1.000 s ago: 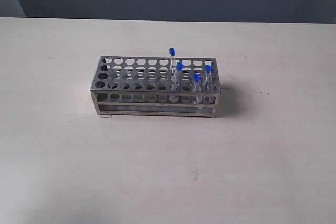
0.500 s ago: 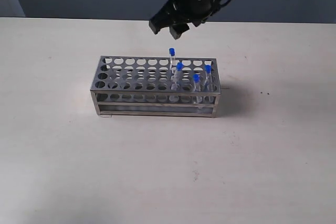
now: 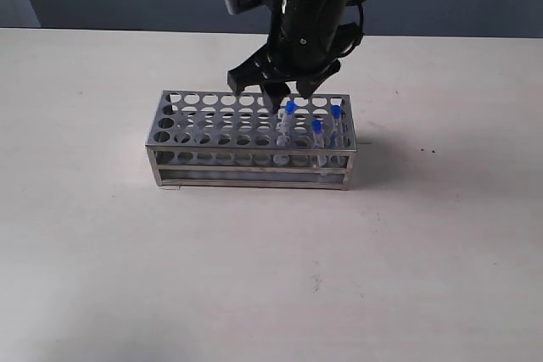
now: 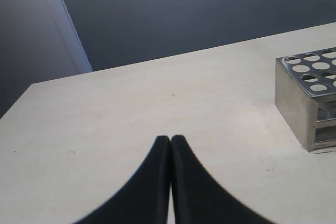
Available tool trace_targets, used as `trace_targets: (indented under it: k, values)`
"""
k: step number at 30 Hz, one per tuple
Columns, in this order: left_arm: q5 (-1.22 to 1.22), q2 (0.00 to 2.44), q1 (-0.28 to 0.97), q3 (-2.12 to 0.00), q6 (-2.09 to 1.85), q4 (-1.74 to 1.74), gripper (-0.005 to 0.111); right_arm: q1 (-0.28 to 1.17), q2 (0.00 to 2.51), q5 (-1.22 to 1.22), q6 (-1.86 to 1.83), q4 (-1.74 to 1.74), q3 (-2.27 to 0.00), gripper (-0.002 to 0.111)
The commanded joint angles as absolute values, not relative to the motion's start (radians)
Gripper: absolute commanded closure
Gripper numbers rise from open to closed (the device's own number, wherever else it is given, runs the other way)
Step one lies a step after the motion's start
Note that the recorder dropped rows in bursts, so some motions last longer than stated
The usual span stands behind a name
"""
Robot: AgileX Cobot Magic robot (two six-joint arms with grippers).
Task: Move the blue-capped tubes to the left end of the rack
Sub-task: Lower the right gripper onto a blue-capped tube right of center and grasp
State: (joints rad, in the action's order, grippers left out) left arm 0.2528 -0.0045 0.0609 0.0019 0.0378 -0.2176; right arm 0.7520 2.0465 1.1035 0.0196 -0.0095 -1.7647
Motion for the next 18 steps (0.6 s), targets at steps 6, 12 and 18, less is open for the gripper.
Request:
trace_targets:
  k: [6,12,18]
  values:
    - [0.239,0.0,0.064,0.0,0.041,-0.222,0.106,0.75,2.105,1.084,0.021,0.006,-1.76,0.069]
    - [0.239,0.0,0.064,0.0,0.041,-0.222,0.106,0.75,2.111,1.05,0.021,-0.006,-1.76,0.109]
    - [0.239,0.0,0.064,0.0,0.041,-0.222,0.106,0.757,2.082,1.05,0.021,-0.022,-1.76,0.108]
